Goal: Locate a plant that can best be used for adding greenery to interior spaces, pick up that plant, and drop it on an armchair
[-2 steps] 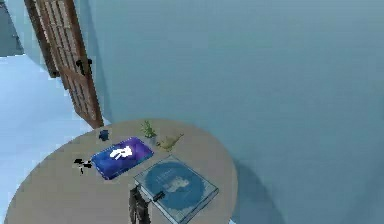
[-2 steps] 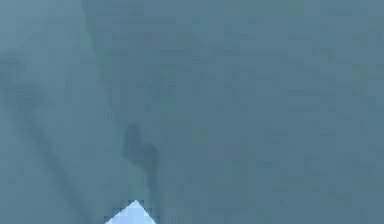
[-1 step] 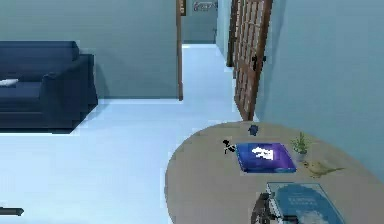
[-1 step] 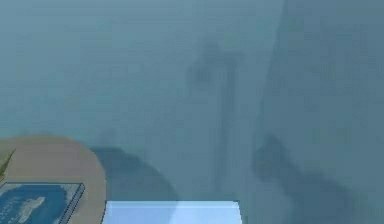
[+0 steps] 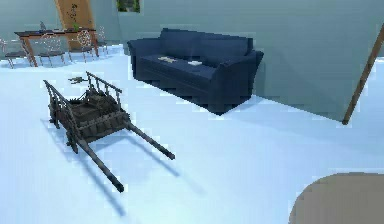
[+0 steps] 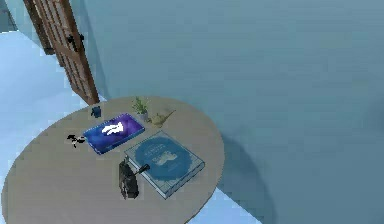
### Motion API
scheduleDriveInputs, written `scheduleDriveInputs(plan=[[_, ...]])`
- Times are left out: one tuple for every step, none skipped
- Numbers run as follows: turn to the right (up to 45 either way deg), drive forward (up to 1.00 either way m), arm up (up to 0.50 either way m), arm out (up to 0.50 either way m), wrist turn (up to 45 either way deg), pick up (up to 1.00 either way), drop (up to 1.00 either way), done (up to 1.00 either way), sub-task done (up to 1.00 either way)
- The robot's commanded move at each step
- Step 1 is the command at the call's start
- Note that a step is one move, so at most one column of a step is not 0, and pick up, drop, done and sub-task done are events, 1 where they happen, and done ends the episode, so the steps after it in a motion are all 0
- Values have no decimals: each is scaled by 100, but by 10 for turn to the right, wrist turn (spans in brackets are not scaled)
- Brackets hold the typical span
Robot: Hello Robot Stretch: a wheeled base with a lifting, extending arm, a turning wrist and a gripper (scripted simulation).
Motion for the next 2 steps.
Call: scheduleDriveInputs(plan=[[-120,0,0,0,0,0,0,0,0],[210,0,0,0,0,0,0,0,0]])
